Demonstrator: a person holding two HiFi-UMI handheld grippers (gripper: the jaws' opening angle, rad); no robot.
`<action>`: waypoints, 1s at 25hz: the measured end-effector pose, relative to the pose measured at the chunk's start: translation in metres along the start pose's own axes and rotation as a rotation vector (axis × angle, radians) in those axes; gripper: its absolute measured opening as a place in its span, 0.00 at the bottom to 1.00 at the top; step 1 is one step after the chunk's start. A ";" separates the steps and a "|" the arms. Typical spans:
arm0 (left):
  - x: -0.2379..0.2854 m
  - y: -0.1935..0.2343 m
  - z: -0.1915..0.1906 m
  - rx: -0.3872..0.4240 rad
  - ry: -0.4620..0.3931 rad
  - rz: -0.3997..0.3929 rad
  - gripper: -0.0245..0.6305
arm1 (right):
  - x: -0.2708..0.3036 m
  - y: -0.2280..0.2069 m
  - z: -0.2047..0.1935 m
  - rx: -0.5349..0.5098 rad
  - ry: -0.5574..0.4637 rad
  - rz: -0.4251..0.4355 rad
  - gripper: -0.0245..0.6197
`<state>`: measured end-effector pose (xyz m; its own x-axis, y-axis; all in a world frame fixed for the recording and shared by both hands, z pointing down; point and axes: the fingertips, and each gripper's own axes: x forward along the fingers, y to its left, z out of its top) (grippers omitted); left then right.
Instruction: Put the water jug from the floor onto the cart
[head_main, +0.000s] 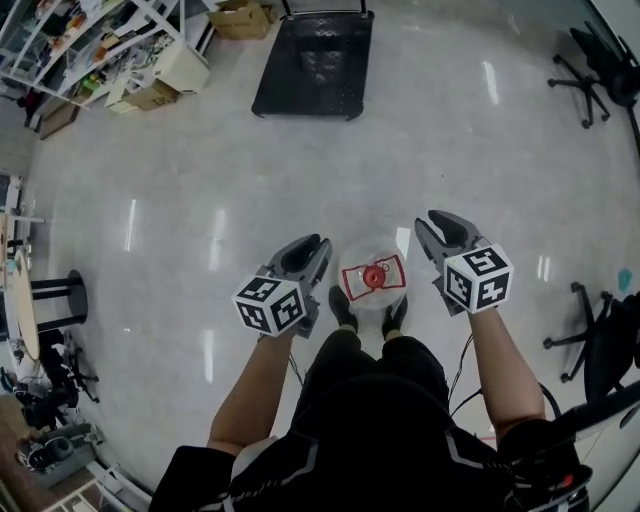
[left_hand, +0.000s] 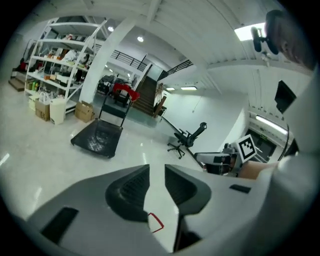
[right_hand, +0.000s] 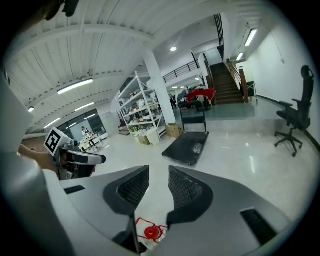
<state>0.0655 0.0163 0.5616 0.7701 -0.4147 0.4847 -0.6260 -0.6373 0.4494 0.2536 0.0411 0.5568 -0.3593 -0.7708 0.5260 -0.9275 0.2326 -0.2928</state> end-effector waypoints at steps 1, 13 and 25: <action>0.007 0.012 -0.016 -0.017 0.014 -0.001 0.15 | 0.013 -0.003 -0.018 0.017 0.034 0.001 0.20; 0.086 0.109 -0.258 -0.297 0.390 0.098 0.22 | 0.112 -0.034 -0.269 0.145 0.448 -0.010 0.25; 0.116 0.124 -0.375 -0.324 0.575 0.144 0.27 | 0.143 -0.037 -0.376 0.207 0.580 0.036 0.29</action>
<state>0.0308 0.1323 0.9546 0.5443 -0.0122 0.8388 -0.7920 -0.3369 0.5091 0.1976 0.1450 0.9431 -0.4420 -0.3025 0.8445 -0.8951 0.0880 -0.4370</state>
